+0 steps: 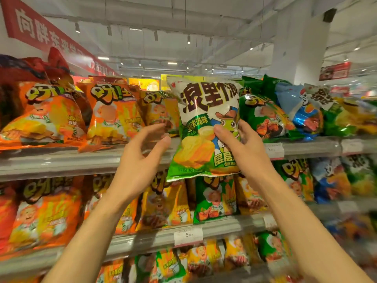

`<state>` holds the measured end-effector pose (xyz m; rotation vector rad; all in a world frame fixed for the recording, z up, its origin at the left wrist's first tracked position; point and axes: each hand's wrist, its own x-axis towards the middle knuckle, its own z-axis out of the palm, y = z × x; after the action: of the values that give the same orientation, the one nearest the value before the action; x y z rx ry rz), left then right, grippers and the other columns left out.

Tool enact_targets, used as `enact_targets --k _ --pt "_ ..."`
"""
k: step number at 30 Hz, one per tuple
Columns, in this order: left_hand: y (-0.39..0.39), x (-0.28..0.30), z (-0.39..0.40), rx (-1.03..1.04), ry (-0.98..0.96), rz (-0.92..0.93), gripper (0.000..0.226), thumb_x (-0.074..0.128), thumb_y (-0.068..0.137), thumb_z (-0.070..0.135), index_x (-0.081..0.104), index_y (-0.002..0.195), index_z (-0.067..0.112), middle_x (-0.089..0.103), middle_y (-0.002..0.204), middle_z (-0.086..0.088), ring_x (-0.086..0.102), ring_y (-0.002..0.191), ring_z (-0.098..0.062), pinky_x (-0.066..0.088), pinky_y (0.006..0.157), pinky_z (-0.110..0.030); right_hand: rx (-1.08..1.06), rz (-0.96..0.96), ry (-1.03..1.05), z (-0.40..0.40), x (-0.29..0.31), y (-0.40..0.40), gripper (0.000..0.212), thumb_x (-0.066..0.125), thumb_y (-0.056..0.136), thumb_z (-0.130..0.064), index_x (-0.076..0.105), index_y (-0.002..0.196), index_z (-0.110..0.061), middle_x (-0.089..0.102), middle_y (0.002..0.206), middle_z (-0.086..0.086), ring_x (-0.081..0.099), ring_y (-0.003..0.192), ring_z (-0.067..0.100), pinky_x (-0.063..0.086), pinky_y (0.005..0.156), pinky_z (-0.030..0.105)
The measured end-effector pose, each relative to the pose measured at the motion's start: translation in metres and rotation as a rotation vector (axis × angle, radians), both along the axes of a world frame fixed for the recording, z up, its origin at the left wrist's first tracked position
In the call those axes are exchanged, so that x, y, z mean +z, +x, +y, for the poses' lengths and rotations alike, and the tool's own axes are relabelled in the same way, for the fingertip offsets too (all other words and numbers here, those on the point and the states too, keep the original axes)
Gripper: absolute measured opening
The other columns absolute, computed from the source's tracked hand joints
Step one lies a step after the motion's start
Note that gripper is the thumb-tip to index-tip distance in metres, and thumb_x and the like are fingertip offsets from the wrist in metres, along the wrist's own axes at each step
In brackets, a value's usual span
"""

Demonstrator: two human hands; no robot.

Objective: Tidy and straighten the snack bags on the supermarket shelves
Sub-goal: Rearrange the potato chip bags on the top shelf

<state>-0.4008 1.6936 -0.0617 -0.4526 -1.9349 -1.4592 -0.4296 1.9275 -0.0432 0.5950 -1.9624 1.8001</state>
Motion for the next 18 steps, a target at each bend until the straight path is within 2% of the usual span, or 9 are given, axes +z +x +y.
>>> enact_targets --k 2,3,6,8,10,12,14,16,18 --pt "0.004 -0.021 0.010 -0.033 0.049 -0.037 0.029 0.065 0.099 0.037 0.064 0.128 0.037 0.074 0.115 0.012 0.070 0.108 -0.007 0.056 0.092 -0.036 -0.024 -0.019 0.007 0.018 -0.015 0.011 0.030 0.077 0.068 -0.070 0.060 0.092 -0.077 0.072 0.107 -0.035 0.072 0.105 0.001 0.055 0.100 0.043" --pt "0.007 -0.033 0.015 -0.046 0.071 -0.056 0.028 0.066 0.099 0.035 0.064 0.127 0.035 0.074 0.113 0.011 0.070 0.107 -0.007 0.056 0.091 -0.032 -0.053 -0.027 0.003 0.026 -0.024 0.018 0.027 0.076 0.068 -0.069 0.058 0.085 -0.080 0.070 0.102 -0.039 0.072 0.103 -0.002 0.055 0.099 0.041" --pt "0.016 -0.065 0.029 -0.061 0.131 -0.106 0.027 0.066 0.098 0.029 0.067 0.125 0.032 0.074 0.108 0.015 0.070 0.104 -0.004 0.056 0.086 -0.023 -0.138 -0.044 -0.031 0.051 -0.053 0.033 0.039 0.079 0.067 -0.073 0.062 0.102 -0.069 0.073 0.115 -0.026 0.072 0.108 0.004 0.055 0.100 0.043" --pt "0.022 -0.083 0.039 -0.038 0.151 -0.129 0.026 0.067 0.098 0.029 0.067 0.123 0.034 0.074 0.109 0.015 0.069 0.105 -0.003 0.056 0.090 -0.029 -0.178 -0.060 -0.072 0.068 -0.074 0.043 0.058 0.079 0.064 -0.077 0.060 0.116 -0.061 0.073 0.121 -0.020 0.070 0.112 0.005 0.058 0.098 0.038" --pt "0.028 -0.099 0.051 -0.041 0.180 -0.156 0.025 0.067 0.097 0.030 0.067 0.121 0.034 0.075 0.110 0.015 0.069 0.107 -0.004 0.054 0.094 -0.033 -0.235 -0.092 -0.086 0.088 -0.095 0.052 0.078 0.078 0.062 -0.080 0.053 0.131 -0.055 0.066 0.133 -0.020 0.062 0.125 0.005 0.053 0.105 0.040" --pt "0.033 -0.112 0.067 -0.042 0.189 -0.177 0.025 0.067 0.096 0.034 0.068 0.120 0.035 0.073 0.112 0.019 0.068 0.109 0.000 0.051 0.092 -0.027 -0.279 -0.146 -0.114 0.108 -0.114 0.059 0.076 0.076 0.063 -0.082 0.046 0.130 -0.065 0.056 0.138 -0.034 0.052 0.132 -0.004 0.047 0.109 0.042" --pt "0.039 -0.122 0.085 -0.029 0.205 -0.192 0.027 0.067 0.093 0.040 0.068 0.119 0.036 0.073 0.112 0.020 0.067 0.109 0.001 0.049 0.091 -0.024 -0.315 -0.171 -0.110 0.126 -0.125 0.065 0.062 0.073 0.064 -0.082 0.042 0.117 -0.079 0.051 0.120 -0.055 0.046 0.122 -0.025 0.043 0.103 0.028" --pt "0.043 -0.126 0.105 -0.016 0.231 -0.198 0.028 0.067 0.091 0.042 0.069 0.118 0.037 0.073 0.111 0.018 0.068 0.108 0.000 0.049 0.089 -0.025 -0.341 -0.196 -0.118 0.146 -0.133 0.067 0.076 0.072 0.061 -0.084 0.042 0.129 -0.071 0.045 0.113 -0.059 0.042 0.125 -0.022 0.038 0.108 0.028" --pt "0.044 -0.128 0.130 -0.003 0.239 -0.187 0.025 0.067 0.092 0.040 0.069 0.116 0.035 0.074 0.111 0.017 0.068 0.107 -0.001 0.052 0.088 -0.026 -0.309 -0.231 -0.136 0.167 -0.136 0.067 0.070 0.074 0.063 -0.080 0.042 0.125 -0.070 0.048 0.111 -0.058 0.047 0.121 -0.022 0.038 0.105 0.026"
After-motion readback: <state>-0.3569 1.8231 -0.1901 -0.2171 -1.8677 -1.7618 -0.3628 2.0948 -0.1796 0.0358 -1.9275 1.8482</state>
